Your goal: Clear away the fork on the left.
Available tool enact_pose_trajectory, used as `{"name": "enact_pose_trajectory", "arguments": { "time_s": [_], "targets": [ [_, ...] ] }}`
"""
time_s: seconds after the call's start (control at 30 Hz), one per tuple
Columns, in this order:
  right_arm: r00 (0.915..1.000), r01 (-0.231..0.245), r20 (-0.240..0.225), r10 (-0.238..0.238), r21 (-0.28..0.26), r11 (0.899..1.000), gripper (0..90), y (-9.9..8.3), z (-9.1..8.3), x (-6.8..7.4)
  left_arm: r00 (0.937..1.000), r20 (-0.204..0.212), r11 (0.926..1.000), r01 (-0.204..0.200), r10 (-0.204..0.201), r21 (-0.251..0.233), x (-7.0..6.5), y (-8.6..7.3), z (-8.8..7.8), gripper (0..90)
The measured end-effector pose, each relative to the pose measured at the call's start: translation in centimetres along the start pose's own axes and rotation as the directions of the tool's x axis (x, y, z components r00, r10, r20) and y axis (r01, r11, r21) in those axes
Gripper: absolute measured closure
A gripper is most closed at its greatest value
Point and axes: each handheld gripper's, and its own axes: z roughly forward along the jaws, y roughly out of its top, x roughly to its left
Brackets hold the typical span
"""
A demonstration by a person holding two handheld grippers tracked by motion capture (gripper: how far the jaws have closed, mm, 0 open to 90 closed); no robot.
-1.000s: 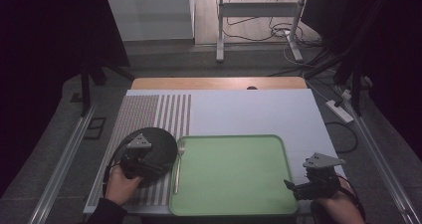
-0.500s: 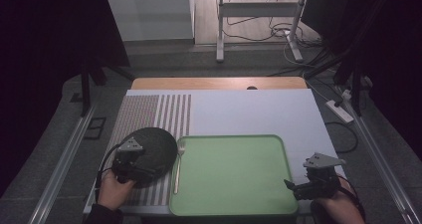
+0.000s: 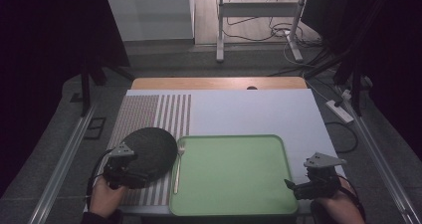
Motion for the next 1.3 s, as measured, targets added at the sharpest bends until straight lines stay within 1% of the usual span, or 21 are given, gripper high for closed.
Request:
{"name": "enact_pose_trajectory", "arguments": {
  "time_s": [0.23, 0.37, 0.57, 0.7, 0.9, 0.93, 0.97, 1.0, 1.03, 1.13, 1.27, 1.3],
  "targets": [
    [1.0000, -0.003, 0.002, 0.003, 0.003, 1.000, 0.0, 0.0, 0.0, 0.0, 0.9999, 0.001, 0.9997, 0.014, -0.014, 0.018, 0.1, -0.8, -0.3, 0.0],
    [1.0000, -0.005, 0.002, 0.005, 0.003, 1.000, 0.0, 0.0, 0.0, 0.0, 0.9997, 0.003, 0.9989, 0.025, -0.025, 0.039, 0.2, -1.4, -0.5, 0.0],
    [1.0000, -0.006, 0.003, 0.006, 0.004, 1.000, 0.0, 0.0, 0.0, 0.0, 0.9996, -0.009, 0.9985, 0.026, -0.026, 0.048, 0.2, -1.9, -0.8, 0.0],
    [1.0000, -0.008, 0.003, 0.008, 0.005, 1.000, 0.0, 0.0, 0.0, -0.1, 0.9994, -0.018, 0.9988, 0.032, -0.031, 0.037, 0.1, -2.3, -1.2, 0.0],
    [0.9999, -0.013, 0.005, 0.013, 0.007, 1.000, 0.0, 0.0, 0.0, -0.1, 0.9984, -0.039, 0.9986, 0.041, -0.040, 0.033, 0.0, -2.7, -1.8, 0.0],
    [0.9999, -0.015, 0.005, 0.015, 0.007, 1.000, 0.0, 0.0, 0.0, -0.1, 0.9977, -0.050, 0.9982, 0.047, -0.045, 0.037, 0.0, -2.9, -1.9, 0.0],
    [0.9998, -0.019, 0.005, 0.019, 0.004, 1.000, 0.0, 0.0, 0.0, -0.1, 0.9977, -0.050, 0.9982, 0.047, -0.045, 0.037, 0.0, -2.9, -1.9, 0.0],
    [0.9998, -0.021, 0.004, 0.021, 0.002, 1.000, 0.0, 0.0, 0.0, -0.2, 0.9967, -0.064, 0.9978, 0.052, -0.049, 0.042, 0.0, -3.0, -2.1, 0.0],
    [0.9997, -0.024, 0.003, 0.024, 0.000, 1.000, 0.0, 0.0, 0.0, -0.2, 0.9967, -0.064, 0.9978, 0.052, -0.049, 0.042, 0.0, -3.0, -2.1, 0.0],
    [0.9993, -0.036, 0.003, 0.036, -0.008, 0.999, 0.0, 0.0, -0.1, -0.3, 0.9952, -0.084, 0.9975, 0.055, -0.051, 0.044, -0.2, -3.1, -2.3, 0.0],
    [0.9975, -0.070, 0.009, 0.070, -0.017, 0.997, 0.0, -0.1, -0.2, -0.6, 0.9943, -0.096, 0.9978, 0.051, -0.046, 0.043, -0.3, -3.3, -2.5, 0.0],
    [0.9975, -0.070, 0.009, 0.070, -0.017, 0.997, 0.0, -0.1, -0.2, -0.6, 0.9940, -0.099, 0.9979, 0.051, -0.047, 0.040, -0.4, -3.4, -2.6, 0.0]
  ]
}}
